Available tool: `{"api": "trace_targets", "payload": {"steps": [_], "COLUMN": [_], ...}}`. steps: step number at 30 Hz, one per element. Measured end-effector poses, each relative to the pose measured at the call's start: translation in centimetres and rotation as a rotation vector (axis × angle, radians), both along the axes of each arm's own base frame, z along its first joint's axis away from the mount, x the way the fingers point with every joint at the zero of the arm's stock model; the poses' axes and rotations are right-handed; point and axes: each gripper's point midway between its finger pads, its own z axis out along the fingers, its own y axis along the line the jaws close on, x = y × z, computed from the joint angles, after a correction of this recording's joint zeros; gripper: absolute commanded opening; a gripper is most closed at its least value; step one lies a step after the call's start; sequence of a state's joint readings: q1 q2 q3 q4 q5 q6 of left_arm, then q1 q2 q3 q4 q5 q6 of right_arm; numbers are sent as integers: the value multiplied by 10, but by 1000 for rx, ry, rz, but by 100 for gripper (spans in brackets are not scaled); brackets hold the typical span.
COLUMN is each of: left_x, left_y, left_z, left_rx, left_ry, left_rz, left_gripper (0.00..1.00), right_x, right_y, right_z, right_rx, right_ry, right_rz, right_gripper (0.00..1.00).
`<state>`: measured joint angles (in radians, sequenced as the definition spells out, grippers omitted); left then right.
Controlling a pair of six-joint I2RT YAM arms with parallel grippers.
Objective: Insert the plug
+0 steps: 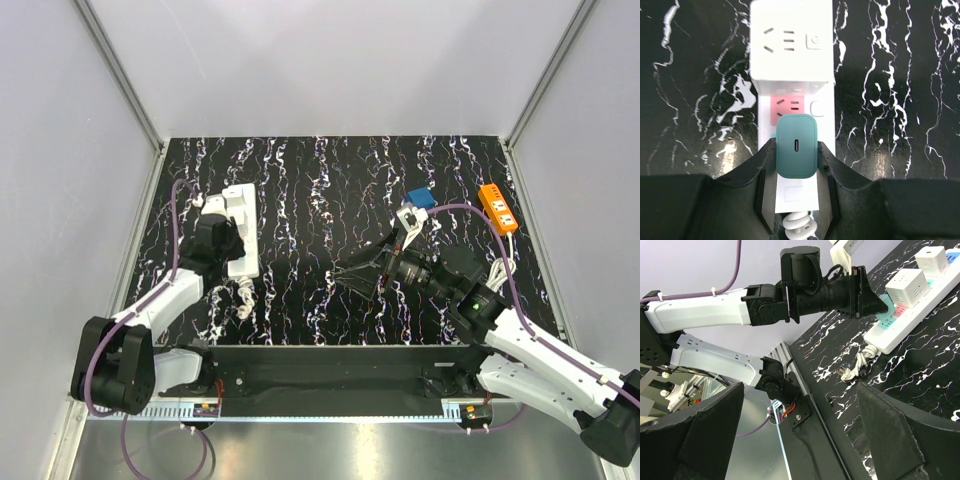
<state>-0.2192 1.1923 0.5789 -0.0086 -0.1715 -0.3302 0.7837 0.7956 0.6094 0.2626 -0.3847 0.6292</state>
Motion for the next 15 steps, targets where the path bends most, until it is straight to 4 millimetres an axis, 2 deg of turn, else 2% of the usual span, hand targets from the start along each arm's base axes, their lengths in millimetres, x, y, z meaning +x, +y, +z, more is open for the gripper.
{"api": "trace_targets", "payload": {"steps": [6, 15], "left_x": [-6, -1], "left_y": [-14, -20], "left_z": [-12, -13], "left_rx": [-21, -18], "left_ry": [33, -1], "left_rz": [-15, 44], "left_gripper": [0, 0], "right_x": [0, -6], "right_y": [0, -8], "right_z": [0, 8], "right_rx": [-1, 6], "right_ry": [-6, -43], "right_rz": [0, -4], "right_gripper": [100, 100]}}
